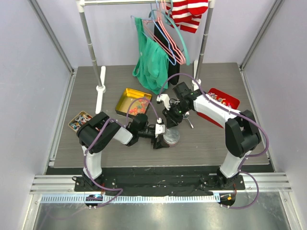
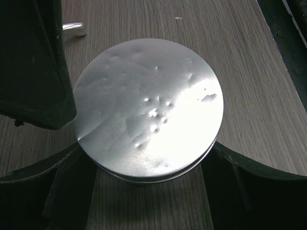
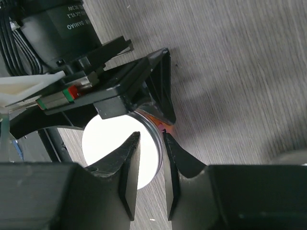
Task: Pack the candies
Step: Screw the bottle lid onto the packing bottle.
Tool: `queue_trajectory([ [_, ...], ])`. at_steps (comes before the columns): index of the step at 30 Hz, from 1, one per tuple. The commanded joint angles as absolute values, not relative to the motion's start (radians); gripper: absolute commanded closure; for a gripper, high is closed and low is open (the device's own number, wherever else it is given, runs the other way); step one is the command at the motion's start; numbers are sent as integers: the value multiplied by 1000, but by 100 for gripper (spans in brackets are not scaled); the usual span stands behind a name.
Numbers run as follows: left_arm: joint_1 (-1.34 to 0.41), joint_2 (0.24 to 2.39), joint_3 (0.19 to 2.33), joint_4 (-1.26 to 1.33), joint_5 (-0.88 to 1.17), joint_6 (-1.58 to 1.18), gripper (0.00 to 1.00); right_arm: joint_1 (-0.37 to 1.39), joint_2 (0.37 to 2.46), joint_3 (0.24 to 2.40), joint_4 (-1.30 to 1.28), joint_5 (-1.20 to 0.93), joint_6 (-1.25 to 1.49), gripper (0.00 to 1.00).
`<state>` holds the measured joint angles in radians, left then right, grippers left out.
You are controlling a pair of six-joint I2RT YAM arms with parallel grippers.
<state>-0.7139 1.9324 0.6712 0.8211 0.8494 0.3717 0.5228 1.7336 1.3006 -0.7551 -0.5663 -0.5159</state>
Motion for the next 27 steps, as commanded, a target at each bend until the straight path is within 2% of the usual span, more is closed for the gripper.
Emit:
queue_trajectory([
  [1, -709, 1931, 680, 752, 795, 410, 46, 538, 1756, 1332, -736, -603, -515, 69],
  [8, -709, 1931, 684, 742, 795, 413, 48, 543, 1770, 1321, -741, -595, -518, 71],
  [10, -709, 1931, 686, 739, 795, 411, 48, 541, 1763, 1310, -742, -586, -520, 79],
  [13, -709, 1931, 690, 733, 795, 414, 49, 541, 1741, 1284, -756, -560, -532, 83],
  [27, -707, 1931, 693, 727, 788, 408, 50, 531, 1609, 1094, -782, -492, -543, 84],
])
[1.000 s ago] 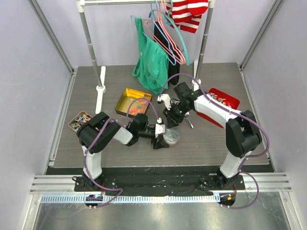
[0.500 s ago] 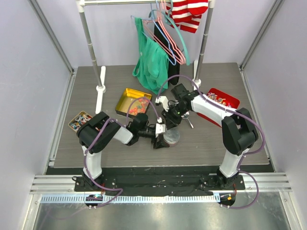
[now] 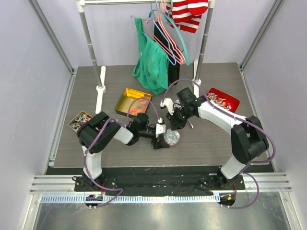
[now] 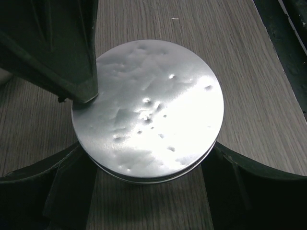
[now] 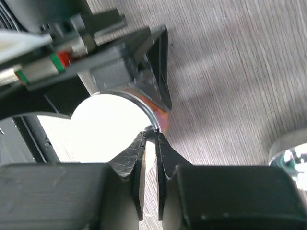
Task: Pack the candies
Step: Screw the bottle lid onto the packing bottle.
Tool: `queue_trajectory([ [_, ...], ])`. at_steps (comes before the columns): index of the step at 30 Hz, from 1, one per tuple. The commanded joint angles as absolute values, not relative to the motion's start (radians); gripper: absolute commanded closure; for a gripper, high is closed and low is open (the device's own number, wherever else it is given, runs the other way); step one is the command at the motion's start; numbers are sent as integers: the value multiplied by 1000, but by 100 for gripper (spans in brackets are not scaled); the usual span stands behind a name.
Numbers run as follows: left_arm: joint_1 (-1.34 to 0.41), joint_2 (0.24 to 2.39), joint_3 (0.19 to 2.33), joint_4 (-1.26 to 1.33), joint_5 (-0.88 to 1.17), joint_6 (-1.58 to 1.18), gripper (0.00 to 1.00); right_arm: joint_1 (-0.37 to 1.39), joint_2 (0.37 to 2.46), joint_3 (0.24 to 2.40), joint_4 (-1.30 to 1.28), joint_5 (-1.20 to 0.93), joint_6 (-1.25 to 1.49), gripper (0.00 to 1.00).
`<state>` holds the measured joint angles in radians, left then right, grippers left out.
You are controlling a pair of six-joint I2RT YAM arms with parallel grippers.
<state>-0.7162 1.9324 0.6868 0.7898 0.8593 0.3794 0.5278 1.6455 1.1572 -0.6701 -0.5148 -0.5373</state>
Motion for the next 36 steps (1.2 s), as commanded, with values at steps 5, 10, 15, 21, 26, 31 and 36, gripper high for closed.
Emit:
queue_trajectory([
  [5, -709, 1931, 693, 726, 787, 410, 50, 528, 1568, 1048, -811, -492, -546, 85],
  [10, -709, 1931, 693, 726, 787, 410, 50, 528, 1523, 1000, -828, -489, -549, 85],
  [15, -709, 1931, 696, 726, 785, 408, 50, 529, 1505, 974, -876, -485, -575, 85],
  [21, -707, 1931, 695, 724, 785, 410, 51, 526, 1460, 1009, -879, -446, -568, 85],
  [26, -707, 1931, 695, 721, 787, 410, 51, 517, 1456, 1104, -853, -430, -549, 80],
  [31, -707, 1931, 698, 718, 788, 413, 51, 517, 1528, 1199, -813, -465, -531, 76],
  [36, -709, 1930, 699, 716, 787, 414, 51, 517, 1655, 1298, -788, -509, -526, 70],
])
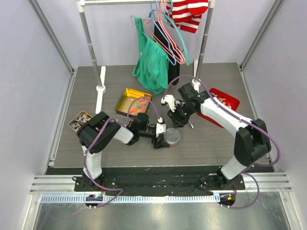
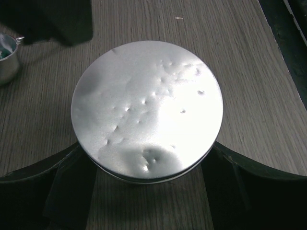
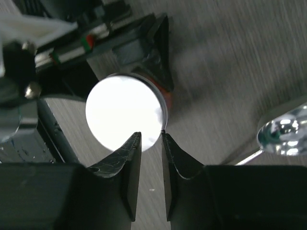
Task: Pack the candies
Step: Screw the bottle lid onto the packing bottle.
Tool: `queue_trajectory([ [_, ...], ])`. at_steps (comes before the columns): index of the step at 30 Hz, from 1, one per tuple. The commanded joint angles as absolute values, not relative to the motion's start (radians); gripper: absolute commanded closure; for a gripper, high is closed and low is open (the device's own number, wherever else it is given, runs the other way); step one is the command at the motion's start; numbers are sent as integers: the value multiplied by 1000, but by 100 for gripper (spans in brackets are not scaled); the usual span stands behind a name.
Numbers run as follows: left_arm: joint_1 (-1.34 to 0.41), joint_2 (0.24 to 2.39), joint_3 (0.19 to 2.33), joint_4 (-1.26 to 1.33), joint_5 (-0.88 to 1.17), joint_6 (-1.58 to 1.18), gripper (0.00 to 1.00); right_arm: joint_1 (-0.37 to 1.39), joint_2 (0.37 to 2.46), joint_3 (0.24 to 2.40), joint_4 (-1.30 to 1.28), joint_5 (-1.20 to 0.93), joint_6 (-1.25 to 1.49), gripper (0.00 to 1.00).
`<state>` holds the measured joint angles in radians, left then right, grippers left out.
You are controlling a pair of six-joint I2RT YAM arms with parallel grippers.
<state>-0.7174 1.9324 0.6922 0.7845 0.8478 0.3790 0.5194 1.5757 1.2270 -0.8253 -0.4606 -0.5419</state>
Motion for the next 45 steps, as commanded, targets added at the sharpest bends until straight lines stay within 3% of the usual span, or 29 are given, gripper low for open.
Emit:
queue_trajectory([
  [1, -707, 1931, 698, 713, 790, 414, 51, 517, 1672, 1310, -785, -526, -526, 69],
  [13, -709, 1931, 701, 704, 792, 417, 51, 525, 1798, 1391, -796, -603, -528, 64],
  [31, -707, 1933, 707, 692, 790, 417, 51, 523, 1692, 1221, -811, -543, -549, 83],
  [45, -709, 1931, 710, 692, 785, 416, 52, 506, 1539, 1032, -847, -500, -548, 86],
])
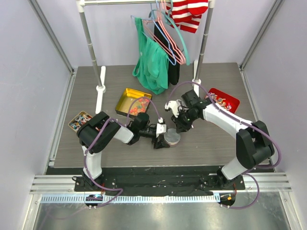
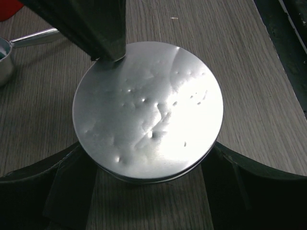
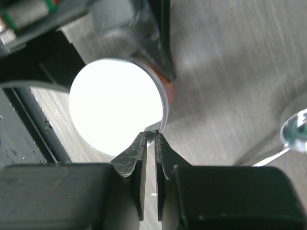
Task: Pack the candies
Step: Screw the bottle lid onto the packing bottle.
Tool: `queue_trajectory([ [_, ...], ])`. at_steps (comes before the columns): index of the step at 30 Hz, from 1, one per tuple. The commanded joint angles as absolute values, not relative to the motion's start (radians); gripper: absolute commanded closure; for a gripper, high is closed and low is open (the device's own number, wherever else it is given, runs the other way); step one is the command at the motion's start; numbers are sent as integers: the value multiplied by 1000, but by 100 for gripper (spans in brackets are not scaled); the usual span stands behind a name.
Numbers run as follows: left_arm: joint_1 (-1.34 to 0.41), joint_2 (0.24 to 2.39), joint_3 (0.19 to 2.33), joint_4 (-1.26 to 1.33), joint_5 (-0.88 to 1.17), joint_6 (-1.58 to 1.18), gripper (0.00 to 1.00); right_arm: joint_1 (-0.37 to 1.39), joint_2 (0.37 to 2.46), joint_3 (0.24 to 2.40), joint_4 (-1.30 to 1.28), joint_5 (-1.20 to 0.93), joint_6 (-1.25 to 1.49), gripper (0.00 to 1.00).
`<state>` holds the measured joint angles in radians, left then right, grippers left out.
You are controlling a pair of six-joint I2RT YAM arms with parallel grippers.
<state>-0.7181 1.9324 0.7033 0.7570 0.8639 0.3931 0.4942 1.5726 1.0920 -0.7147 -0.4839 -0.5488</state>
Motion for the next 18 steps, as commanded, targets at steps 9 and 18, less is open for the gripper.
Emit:
queue_trajectory([
  [9, -709, 1933, 709, 692, 784, 416, 53, 509, 1477, 985, -887, -500, -552, 87],
  [18, -707, 1933, 712, 684, 787, 416, 53, 505, 1450, 1118, -871, -446, -540, 81],
])
